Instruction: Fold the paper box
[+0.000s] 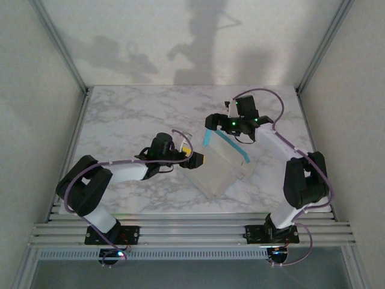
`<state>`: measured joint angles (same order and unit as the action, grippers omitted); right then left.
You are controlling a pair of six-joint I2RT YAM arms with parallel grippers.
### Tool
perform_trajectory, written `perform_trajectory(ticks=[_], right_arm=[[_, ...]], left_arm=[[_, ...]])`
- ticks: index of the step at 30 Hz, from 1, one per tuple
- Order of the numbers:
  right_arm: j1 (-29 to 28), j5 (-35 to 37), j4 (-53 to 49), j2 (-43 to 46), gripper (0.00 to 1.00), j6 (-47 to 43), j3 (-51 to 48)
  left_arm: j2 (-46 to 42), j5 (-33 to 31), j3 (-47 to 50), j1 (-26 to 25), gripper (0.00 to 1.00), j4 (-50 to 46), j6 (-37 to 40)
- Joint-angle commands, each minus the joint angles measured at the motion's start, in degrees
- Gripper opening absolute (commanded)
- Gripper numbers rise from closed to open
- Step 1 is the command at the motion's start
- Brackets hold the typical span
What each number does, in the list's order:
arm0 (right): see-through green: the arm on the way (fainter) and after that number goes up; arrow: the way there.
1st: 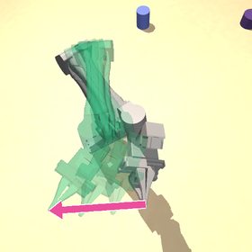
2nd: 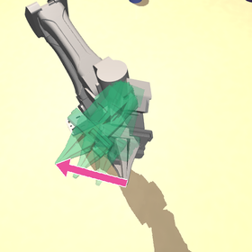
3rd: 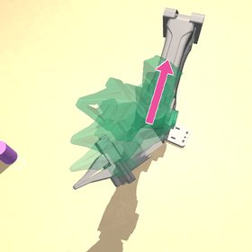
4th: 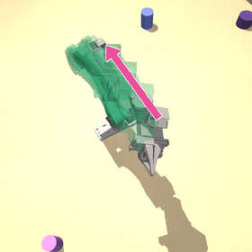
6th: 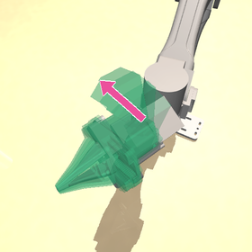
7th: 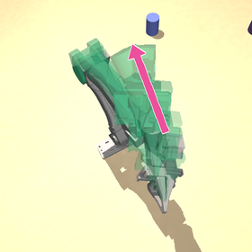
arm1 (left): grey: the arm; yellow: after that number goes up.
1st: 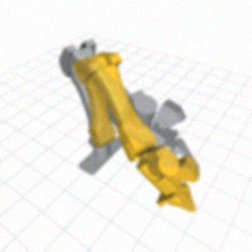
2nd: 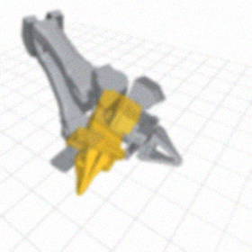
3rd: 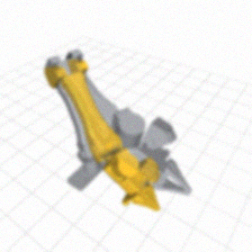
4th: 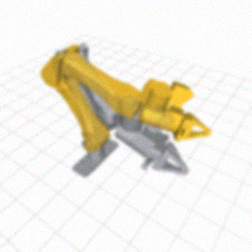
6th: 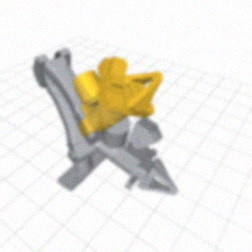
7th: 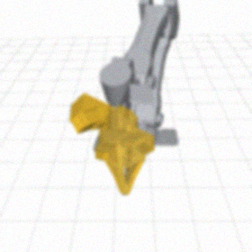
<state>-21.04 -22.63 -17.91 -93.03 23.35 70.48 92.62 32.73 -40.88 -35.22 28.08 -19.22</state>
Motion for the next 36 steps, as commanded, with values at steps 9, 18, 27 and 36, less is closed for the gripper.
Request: perform_trajectory(ticks=[9,18,27,36], right_arm=[[-5.6,8.4,-12.9,18.1,0.99,-3.5,-3.6],[-15.1,12.0,-14.5,29.2,0.99,1.3,-14.8],[-22.6,17.3,-8.6,33.3,0.99,11.2,-26.9],[-27.2,19.6,4.0,28.3,0.99,20.5,-36.6]], left_arm=[[1.0,4.8,-0.2,0.3,0.99,1.2,-4.9],[4.3,6.4,-5.8,2.2,0.99,-5.5,-7.1],[8.9,8.4,-9.2,2.3,0.99,-4.9,-8.6],[14.2,10.2,-10.1,2.3,0.99,-4.3,-8.4]])
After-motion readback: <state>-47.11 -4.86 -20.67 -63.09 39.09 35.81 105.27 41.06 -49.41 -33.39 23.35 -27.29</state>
